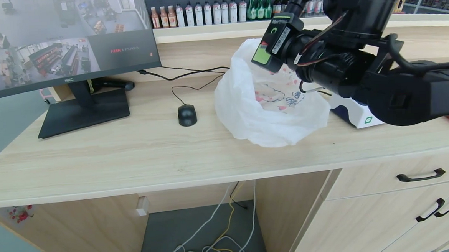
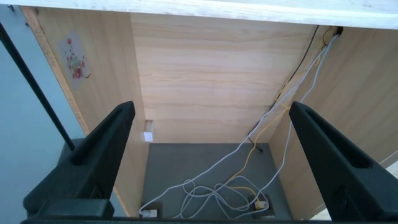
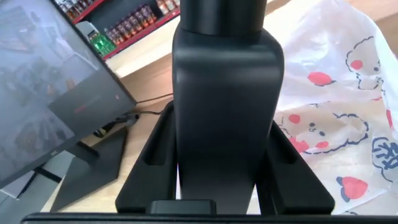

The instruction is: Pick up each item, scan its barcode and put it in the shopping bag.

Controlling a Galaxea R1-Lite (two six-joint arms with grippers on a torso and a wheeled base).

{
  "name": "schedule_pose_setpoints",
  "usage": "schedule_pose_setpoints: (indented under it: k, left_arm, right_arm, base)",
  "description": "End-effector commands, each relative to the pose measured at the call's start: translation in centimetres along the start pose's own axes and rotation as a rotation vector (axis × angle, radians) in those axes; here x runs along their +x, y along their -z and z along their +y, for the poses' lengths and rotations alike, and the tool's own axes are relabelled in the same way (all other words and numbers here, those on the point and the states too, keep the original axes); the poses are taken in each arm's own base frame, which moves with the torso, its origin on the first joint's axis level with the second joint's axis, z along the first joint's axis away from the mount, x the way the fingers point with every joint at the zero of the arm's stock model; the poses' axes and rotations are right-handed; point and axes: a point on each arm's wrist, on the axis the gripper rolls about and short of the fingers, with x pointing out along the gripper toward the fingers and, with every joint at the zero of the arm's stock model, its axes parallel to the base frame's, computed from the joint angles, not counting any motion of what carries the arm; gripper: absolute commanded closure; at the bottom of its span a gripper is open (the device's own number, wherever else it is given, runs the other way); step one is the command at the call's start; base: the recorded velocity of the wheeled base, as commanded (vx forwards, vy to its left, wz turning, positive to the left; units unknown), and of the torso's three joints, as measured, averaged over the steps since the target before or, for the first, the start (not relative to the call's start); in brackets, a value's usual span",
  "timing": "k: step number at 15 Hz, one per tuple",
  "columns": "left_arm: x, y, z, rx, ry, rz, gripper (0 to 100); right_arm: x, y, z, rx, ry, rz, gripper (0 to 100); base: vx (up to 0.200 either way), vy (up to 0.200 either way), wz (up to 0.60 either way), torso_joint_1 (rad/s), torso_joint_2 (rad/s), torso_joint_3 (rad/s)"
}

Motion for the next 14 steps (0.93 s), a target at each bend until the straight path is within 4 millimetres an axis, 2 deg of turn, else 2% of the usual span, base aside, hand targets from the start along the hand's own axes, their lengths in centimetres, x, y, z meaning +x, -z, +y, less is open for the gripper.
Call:
schedule_pose_setpoints:
  k: [1,5,9,12,14]
  left_arm:
    - [0.0,0.0,0.0,0.000,0.000,0.000,0]
    - [0.0,0.0,0.0,0.000,0.000,0.000,0]
    - [0.0,0.0,0.0,0.000,0.000,0.000,0]
    - [0.0,0.0,0.0,0.000,-0.001,0.000,0]
    - [0.0,0.0,0.0,0.000,-0.001,0.000,0]
  right_arm:
    - [1.4,1.8,-1.3,0.007,0.033,0.032,100]
    - [2.4,4.1,-1.9,0.012,0.043,0.082,100]
    - [2.5,4.7,-2.2,0.016,0.050,0.107,100]
    - [1.9,5.3,-2.6,0.044,0.071,0.141,100]
    - [0.1,4.7,-2.0,0.055,0.060,0.160,100]
  base:
    - [0.000,0.000,0.00,0.000,0.00,0.000]
    - [0.000,0.000,0.00,0.000,0.00,0.000]
    - [0.000,0.000,0.00,0.000,0.00,0.000]
    - [0.000,0.000,0.00,0.000,0.00,0.000]
    - [0.000,0.000,0.00,0.000,0.00,0.000]
